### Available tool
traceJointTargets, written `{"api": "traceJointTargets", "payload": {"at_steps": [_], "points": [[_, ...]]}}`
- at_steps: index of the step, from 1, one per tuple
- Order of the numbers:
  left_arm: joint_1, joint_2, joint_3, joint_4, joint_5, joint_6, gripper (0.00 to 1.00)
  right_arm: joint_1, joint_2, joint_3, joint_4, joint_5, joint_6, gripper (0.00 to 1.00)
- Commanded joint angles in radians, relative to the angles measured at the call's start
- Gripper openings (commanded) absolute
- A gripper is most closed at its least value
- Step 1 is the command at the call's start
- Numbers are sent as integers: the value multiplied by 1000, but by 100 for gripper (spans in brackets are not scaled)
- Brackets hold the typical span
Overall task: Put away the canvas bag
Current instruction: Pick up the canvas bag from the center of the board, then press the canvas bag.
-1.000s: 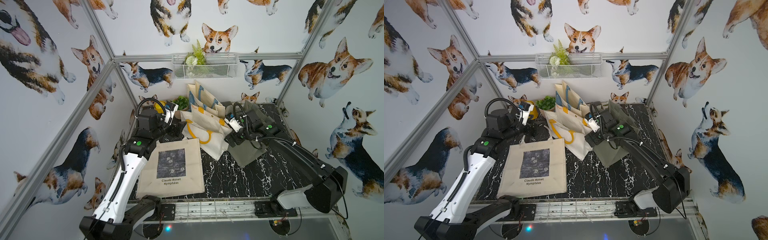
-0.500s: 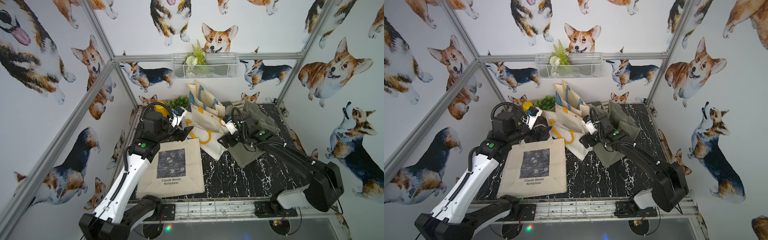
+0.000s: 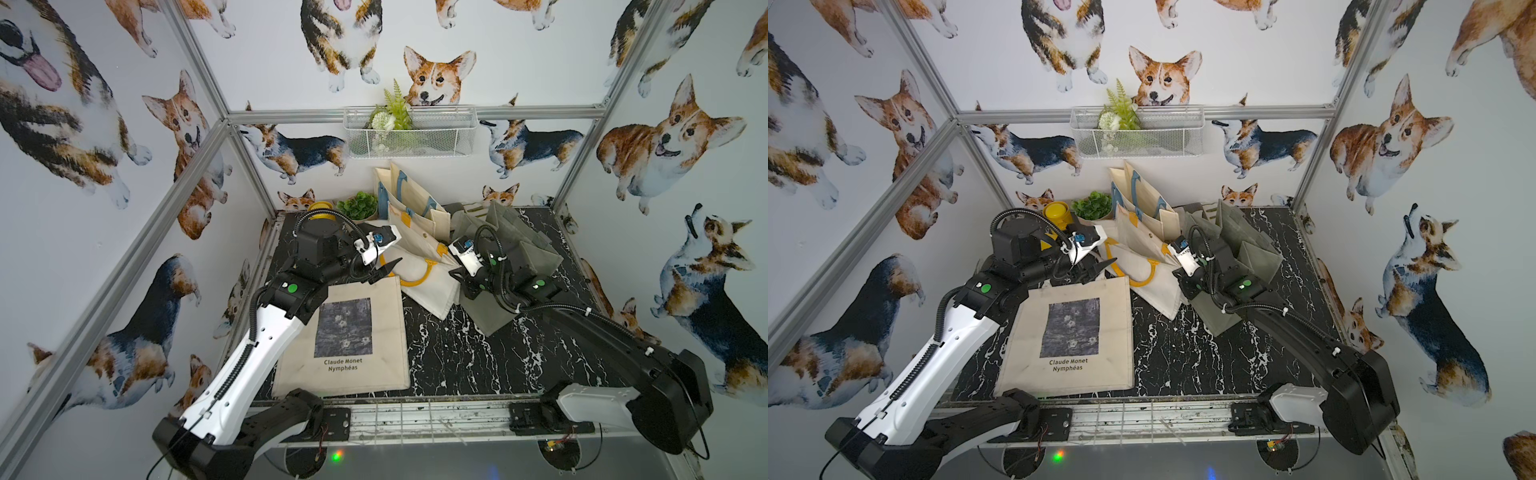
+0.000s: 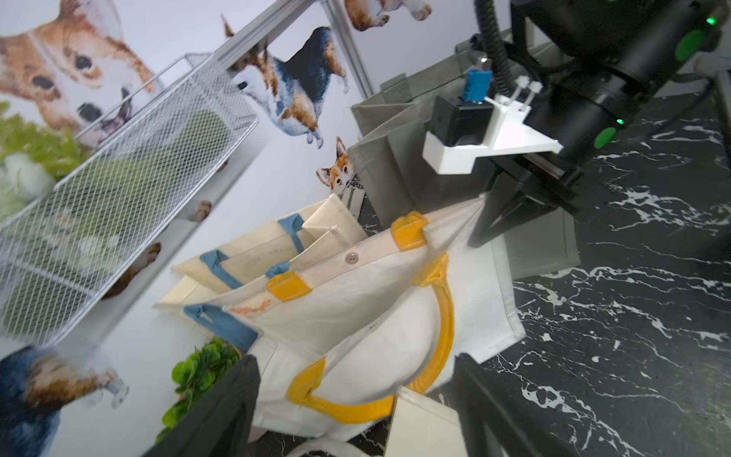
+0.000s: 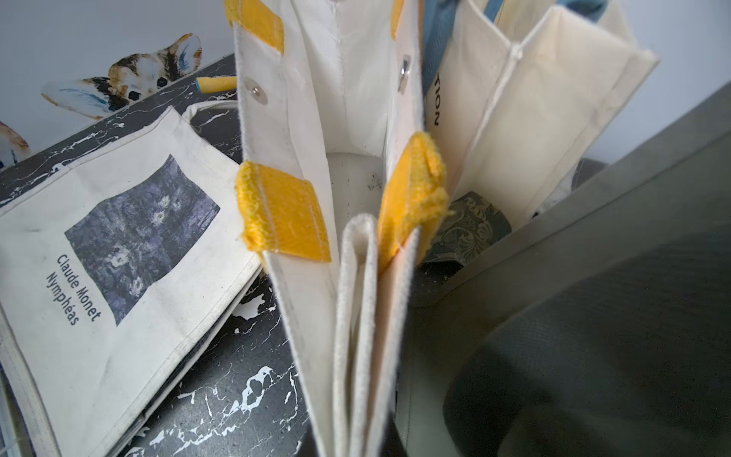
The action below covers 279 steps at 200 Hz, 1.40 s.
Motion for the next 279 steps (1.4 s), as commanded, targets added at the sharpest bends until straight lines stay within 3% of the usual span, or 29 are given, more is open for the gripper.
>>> {"api": "traceJointTargets", "payload": {"at_steps": [1, 42, 79, 125, 153, 177, 279], "points": [[-85, 29, 54, -88, -48, 197, 82, -1, -71, 36, 47, -79, -159, 0], [-184, 99, 172, -174, -102, 320, 86, -1, -133, 171, -207, -193, -316, 0], [-199, 143, 185, -144, -123, 380, 90, -1, -111, 295, -346, -37, -313, 0], [-210, 190, 175, -1, -184, 398, 91, -4, -103, 329, -331, 66, -238, 0], [-211, 183, 159, 50, -196, 388, 91, -5, -19, 357, -340, 132, -215, 0], [-213, 182, 169, 21, -195, 395, 92, -6, -28, 339, -299, 75, -246, 0], [-214, 184, 263, -222, 18, 216, 93, -7, -82, 335, -382, -57, -278, 0]]}}
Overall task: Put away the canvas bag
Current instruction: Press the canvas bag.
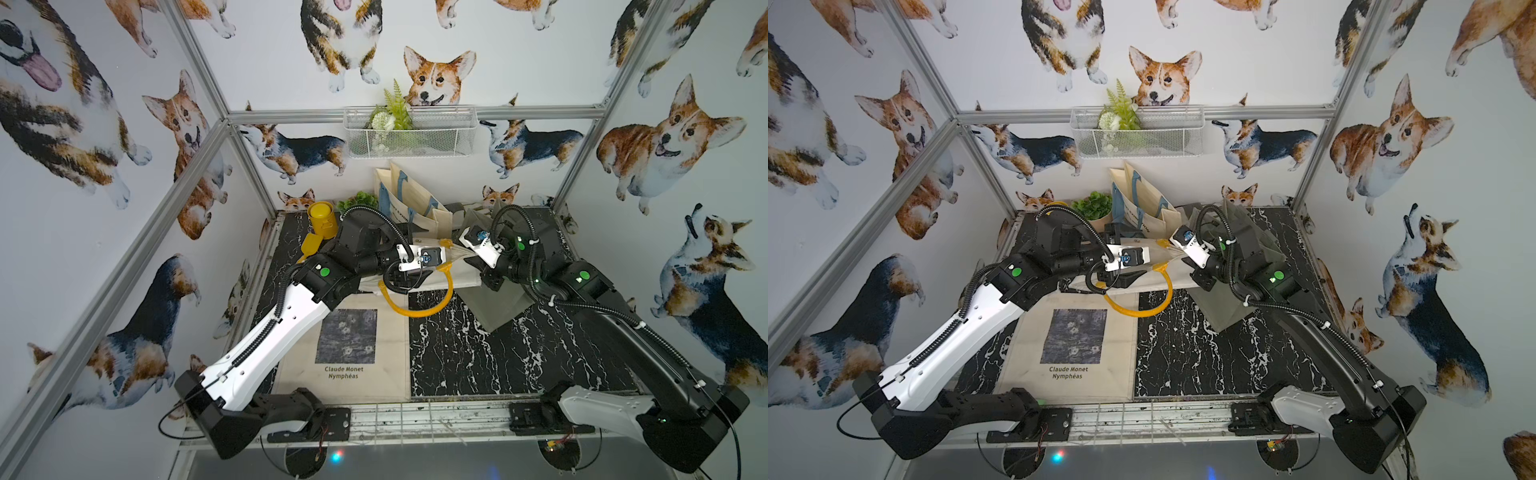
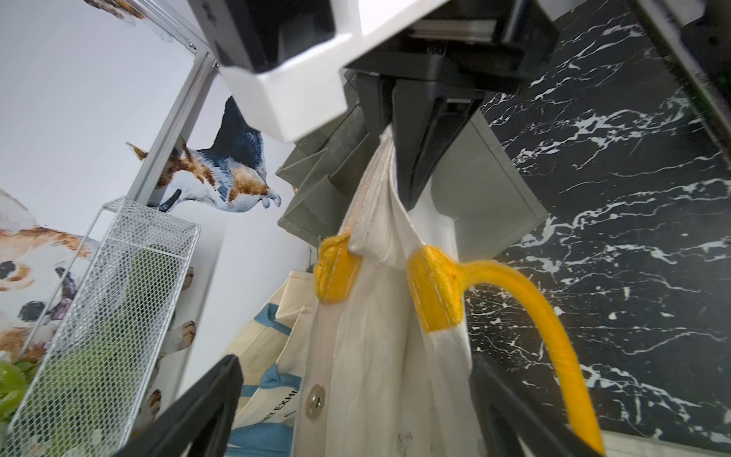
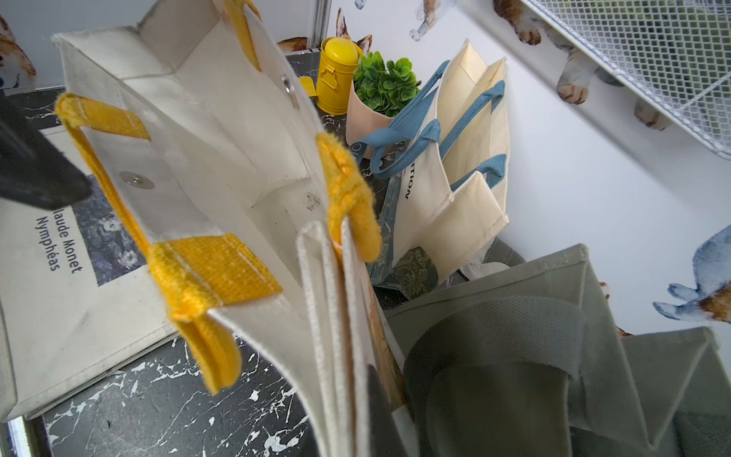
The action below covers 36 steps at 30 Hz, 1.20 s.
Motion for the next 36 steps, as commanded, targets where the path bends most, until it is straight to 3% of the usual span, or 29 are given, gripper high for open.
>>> {"api": "traceJointTargets", "payload": {"at_steps": [1, 8, 18, 29, 34, 36], "points": [[-1, 14, 52, -99, 92, -58, 93, 0, -14, 23, -9, -66, -7, 0], [-39, 62, 94, -187, 63, -99, 96, 0, -58, 26, -36, -178, 0, 0], [-103, 119, 166, -311, 28, -133, 94, 1, -53, 47, -95, -192, -8, 0], [-109, 138, 200, -372, 120, -287, 94, 0, 44, 111, -207, -197, 12, 0], [-114, 116, 120, -270, 13, -329, 95, 0, 54, 125, -217, -255, 18, 0], [-125, 98, 74, -177, -56, -343, 100, 1, 57, 125, -216, -270, 27, 0]]}}
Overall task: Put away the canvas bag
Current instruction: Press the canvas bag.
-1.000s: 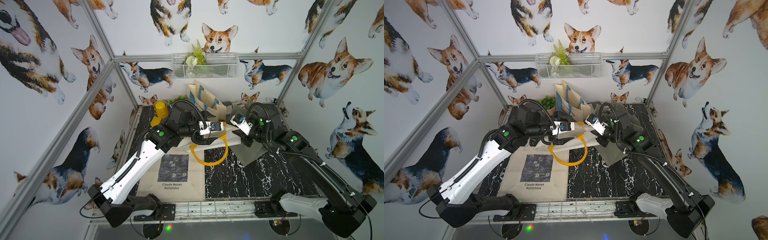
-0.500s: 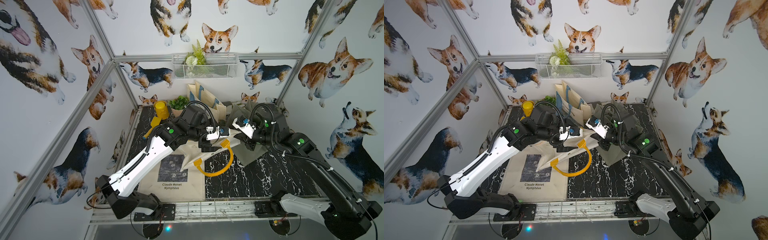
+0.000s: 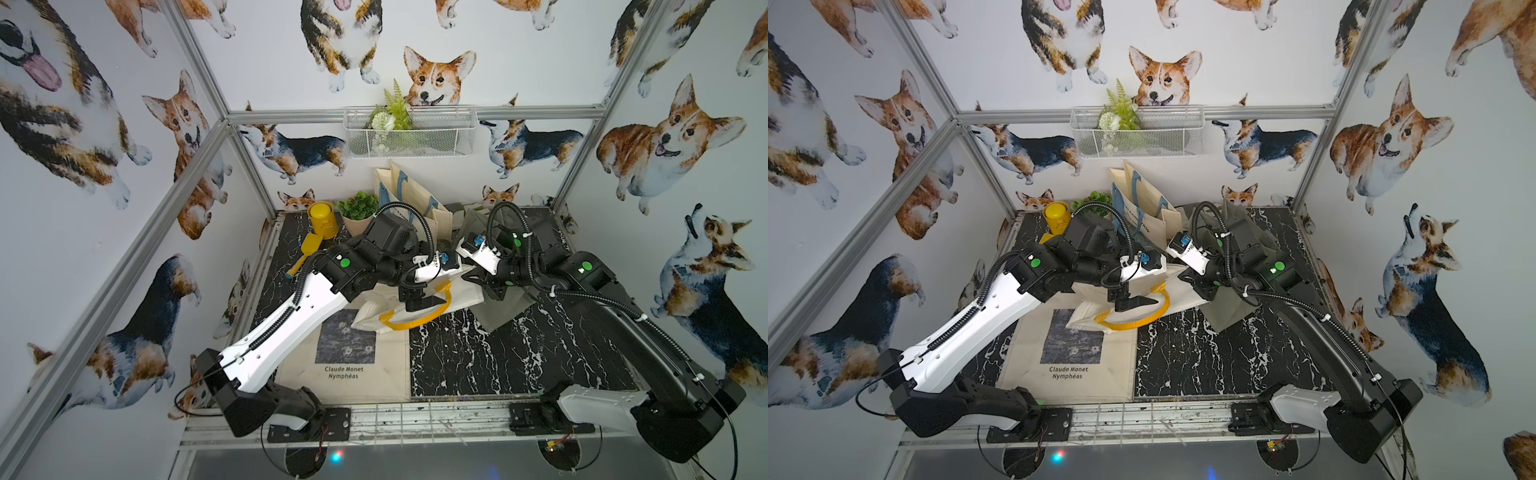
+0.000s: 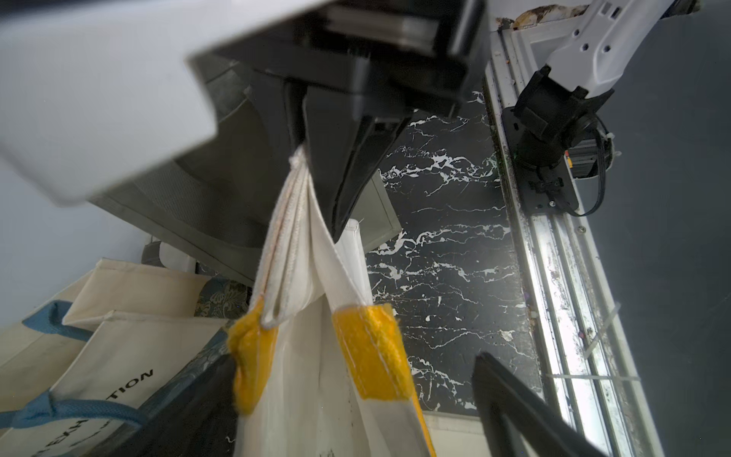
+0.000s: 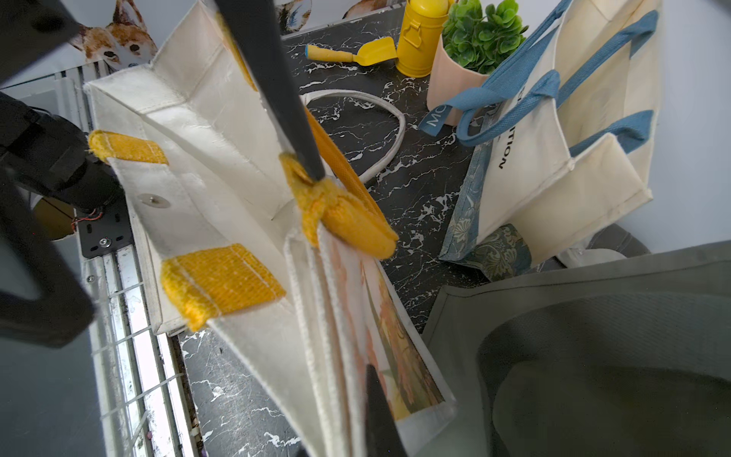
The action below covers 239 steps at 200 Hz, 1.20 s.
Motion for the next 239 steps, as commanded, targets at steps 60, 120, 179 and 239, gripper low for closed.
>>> {"api": "traceJointTargets", "payload": {"at_steps": [60, 120, 179, 239], "points": [[-101, -46, -189, 362, -399, 53, 92, 0, -4, -1, 40, -156, 24, 0], [-91, -51, -164, 290, -335, 48, 14, -8, -59, -66, 70, -186, -8, 0], [-26, -146, -175, 269, -76, 23, 0, -66, -134, -178, 160, -300, 4, 67], [127, -298, -320, 488, 239, -141, 0, -139, -198, -266, 275, -375, 43, 73]]}}
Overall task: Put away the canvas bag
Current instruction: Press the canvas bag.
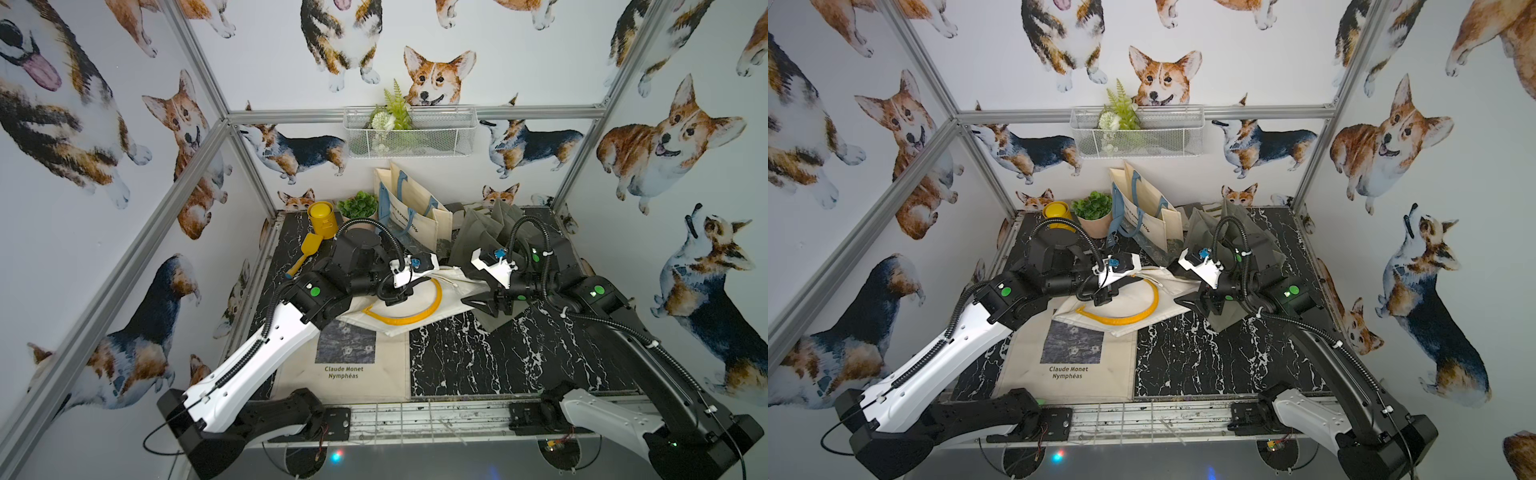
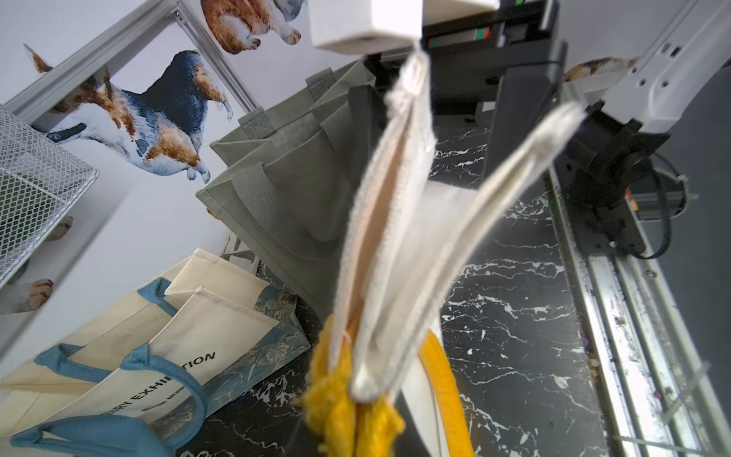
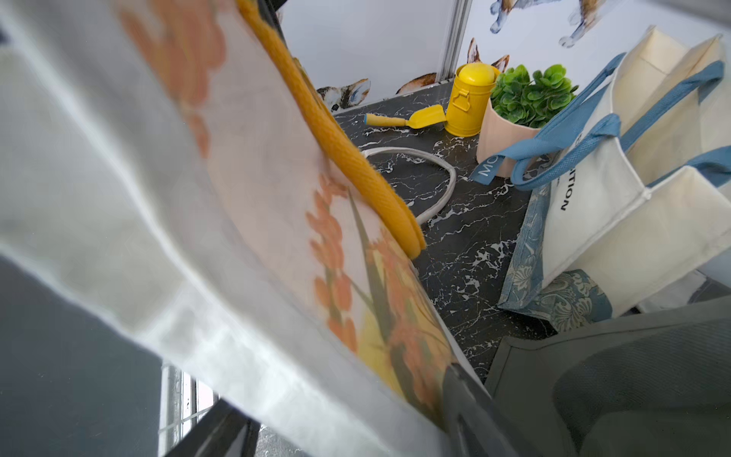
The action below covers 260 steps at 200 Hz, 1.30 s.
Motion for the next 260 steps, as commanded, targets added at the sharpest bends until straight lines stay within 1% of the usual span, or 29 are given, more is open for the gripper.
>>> {"api": "traceJointTargets", "payload": {"at_steps": [1, 18, 29, 38, 42, 57, 61, 78, 82, 86, 87, 94, 104, 108, 112, 121, 125, 134, 142, 150, 161, 171, 176, 194, 238, 251, 260], "points": [[31, -36, -29, 176, 157, -77, 0, -23, -15, -9, 66, -65, 15, 73], [73, -68, -73, 257, 186, -131, 0, -43, -25, -13, 69, -92, 20, 71], [106, -86, -104, 323, 220, -186, 0, -52, -31, -22, 80, -104, 25, 68], [125, -95, -117, 346, 232, -207, 0, -57, -32, -29, 84, -117, 28, 64], [130, -98, -120, 349, 236, -212, 0, -57, -32, -30, 86, -124, 29, 57], [141, -106, -130, 355, 238, -213, 0, -61, -31, -30, 98, -139, 46, 44], [144, -108, -132, 356, 239, -213, 0, -61, -32, -30, 100, -142, 50, 38], [160, -115, -148, 378, 231, -219, 0, -64, -28, -28, 106, -157, 55, 19], [163, -118, -154, 386, 229, -219, 0, -63, -28, -26, 107, -158, 57, 14], [166, -120, -159, 393, 224, -221, 0, -64, -27, -25, 107, -158, 57, 11], [167, -121, -160, 393, 222, -221, 0, -64, -27, -25, 108, -158, 57, 7], [172, -124, -169, 401, 214, -222, 0, -64, -25, -21, 106, -154, 58, 0], [174, -126, -178, 393, 197, -210, 0, -64, -25, -13, 100, -142, 58, 0], [174, -126, -179, 380, 188, -200, 9, -64, -25, -7, 96, -136, 58, 0], [174, -126, -176, 360, 181, -186, 20, -64, -24, 2, 85, -129, 53, 0], [174, -128, -166, 303, 165, -147, 48, -63, -20, 24, 49, -123, 35, 0], [174, -130, -160, 280, 154, -130, 57, -64, -15, 42, 23, -115, 23, 0], [174, -136, -146, 235, 124, -98, 69, -64, 0, 84, -40, -100, -3, 0], [172, -145, -131, 202, 94, -72, 77, -64, 11, 107, -80, -90, -15, 0], [166, -153, -111, 169, 70, -40, 83, -64, 36, 164, -161, -66, -41, 0], [143, -160, -74, 121, 16, 14, 86, -63, 67, 233, -247, -45, -64, 0], [117, -160, -32, 64, -27, 81, 87, -63, 96, 306, -338, -31, -90, 0], [103, -159, -14, 44, -61, 106, 87, -63, 135, 336, -374, -23, -97, 0], [60, -146, 57, -36, -132, 202, 87, -60, 179, 403, -465, -2, -119, 0], [-48, -26, 226, -168, -226, 379, 89, -39, 199, 428, -498, 51, -131, 0], [-78, 25, 271, -192, -240, 407, 90, -23, 207, 432, -510, 90, -139, 0], [-99, 68, 314, -228, -248, 417, 91, -5, 214, 437, -524, 141, -152, 0]]}}
